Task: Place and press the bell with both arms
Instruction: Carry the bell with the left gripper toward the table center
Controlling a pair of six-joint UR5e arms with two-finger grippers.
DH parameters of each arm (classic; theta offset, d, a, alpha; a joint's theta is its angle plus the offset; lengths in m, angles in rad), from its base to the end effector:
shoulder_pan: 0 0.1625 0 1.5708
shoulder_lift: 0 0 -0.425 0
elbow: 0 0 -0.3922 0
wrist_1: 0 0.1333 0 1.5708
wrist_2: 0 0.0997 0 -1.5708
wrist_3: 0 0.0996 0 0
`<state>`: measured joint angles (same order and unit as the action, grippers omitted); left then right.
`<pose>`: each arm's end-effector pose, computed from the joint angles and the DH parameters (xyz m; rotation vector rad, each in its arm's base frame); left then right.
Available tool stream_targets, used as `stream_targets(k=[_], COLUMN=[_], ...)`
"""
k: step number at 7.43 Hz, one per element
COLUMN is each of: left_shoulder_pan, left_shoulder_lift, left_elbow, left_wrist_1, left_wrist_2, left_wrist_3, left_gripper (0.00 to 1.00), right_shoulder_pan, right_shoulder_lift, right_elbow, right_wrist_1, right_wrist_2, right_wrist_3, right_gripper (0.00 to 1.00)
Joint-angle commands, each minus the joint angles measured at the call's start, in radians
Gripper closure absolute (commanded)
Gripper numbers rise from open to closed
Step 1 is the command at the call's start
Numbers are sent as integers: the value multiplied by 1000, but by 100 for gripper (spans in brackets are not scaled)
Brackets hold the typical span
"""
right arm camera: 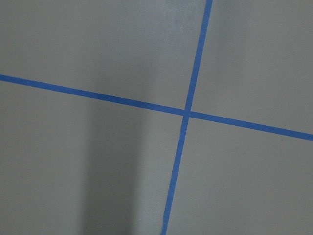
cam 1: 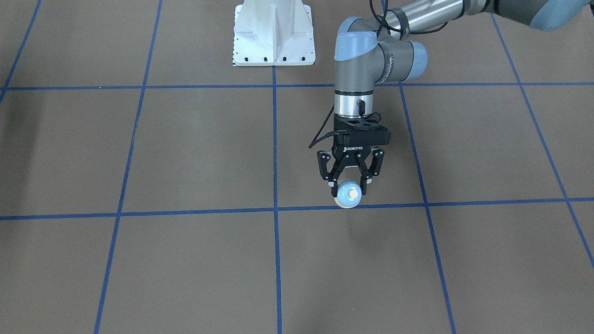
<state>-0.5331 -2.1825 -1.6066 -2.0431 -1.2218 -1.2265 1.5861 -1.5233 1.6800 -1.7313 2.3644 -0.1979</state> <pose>0.5045 -0.4920 0.2249 0.7561 0.8746 -0.3627 0.0700 -0.5060 0.5960 0.0810 -0.7905 -0.1714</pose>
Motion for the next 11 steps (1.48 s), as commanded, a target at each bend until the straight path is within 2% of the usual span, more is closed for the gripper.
stream_targets(k=[1, 2, 3, 4, 6, 8, 11], left_shoulder_pan=[54, 82, 99, 99, 110, 113, 113], left_shoulder_lift=[-43, -77, -89, -120, -173, -235, -243], left_elbow=[28, 84, 162, 230, 305, 391, 434], left_wrist_1=[-75, -98, -203, -250, -253, -259, -259], left_wrist_2=[4, 60, 96, 97, 113, 131, 131], left_wrist_3=[15, 13, 15, 15, 15, 15, 70], left_gripper=[100, 100, 100, 100, 100, 100, 100], right_shoulder_pan=[0, 0, 0, 0, 0, -8, -18], right_shoulder_lift=[0, 0, -1, -3, -3, 20, 23], right_elbow=[3, 7, 13, 18, 26, 73, 93], right_wrist_1=[-1, -1, -1, -4, -2, -1, 1], right_wrist_2=[1, 0, 0, 0, -8, -10, 64], right_wrist_3=[0, 0, 0, 0, 0, 0, 2], right_gripper=[0, 1, 0, 0, 1, 0, 0])
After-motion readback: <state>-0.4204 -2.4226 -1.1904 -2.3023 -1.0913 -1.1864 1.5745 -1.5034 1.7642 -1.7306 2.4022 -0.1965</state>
